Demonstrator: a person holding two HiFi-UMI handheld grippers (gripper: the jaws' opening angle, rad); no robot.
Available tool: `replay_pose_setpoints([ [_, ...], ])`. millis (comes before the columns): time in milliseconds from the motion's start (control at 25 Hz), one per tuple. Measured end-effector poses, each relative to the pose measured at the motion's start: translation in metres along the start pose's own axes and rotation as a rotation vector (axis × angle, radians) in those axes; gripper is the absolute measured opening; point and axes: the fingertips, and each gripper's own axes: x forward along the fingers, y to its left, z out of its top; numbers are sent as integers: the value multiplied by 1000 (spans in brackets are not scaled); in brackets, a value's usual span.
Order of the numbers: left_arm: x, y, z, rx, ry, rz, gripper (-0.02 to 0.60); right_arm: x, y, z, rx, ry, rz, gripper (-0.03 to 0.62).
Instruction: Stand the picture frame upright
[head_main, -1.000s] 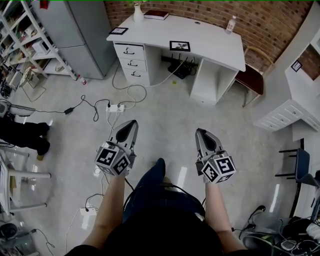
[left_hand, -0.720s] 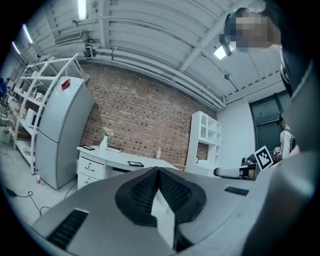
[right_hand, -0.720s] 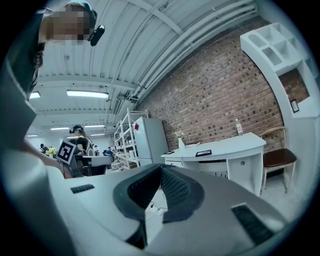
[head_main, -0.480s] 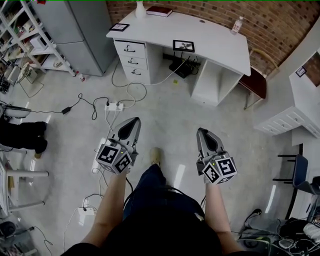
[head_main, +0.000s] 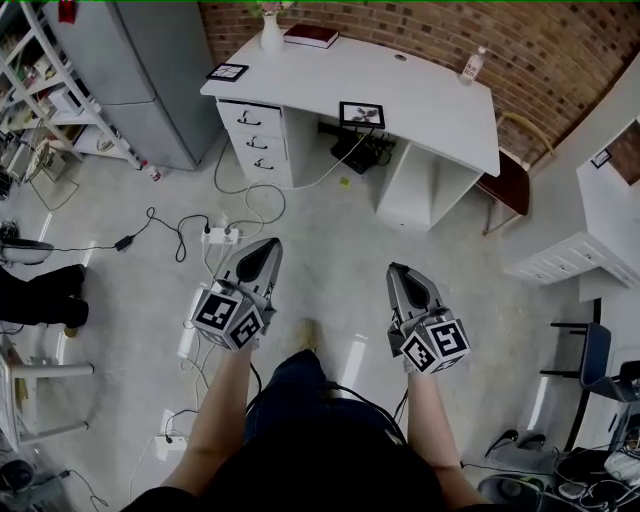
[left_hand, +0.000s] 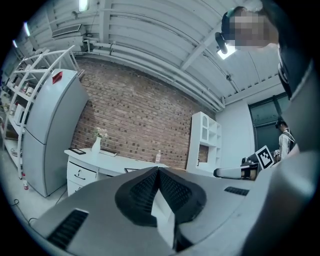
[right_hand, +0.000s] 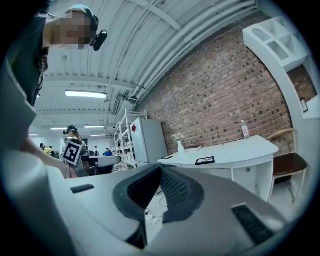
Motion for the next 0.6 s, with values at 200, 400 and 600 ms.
replay_pose_setpoints([
  [200,37,17,3,6,14,-32,0,29,-26,11,12,-10,-27,5],
  [400,66,43,12,0,24,-42,0,62,-40,18,22,-11,-41,5],
  [600,91,70,16,-7,22,-58,0,89,-53,21,23,-14,-67,5],
])
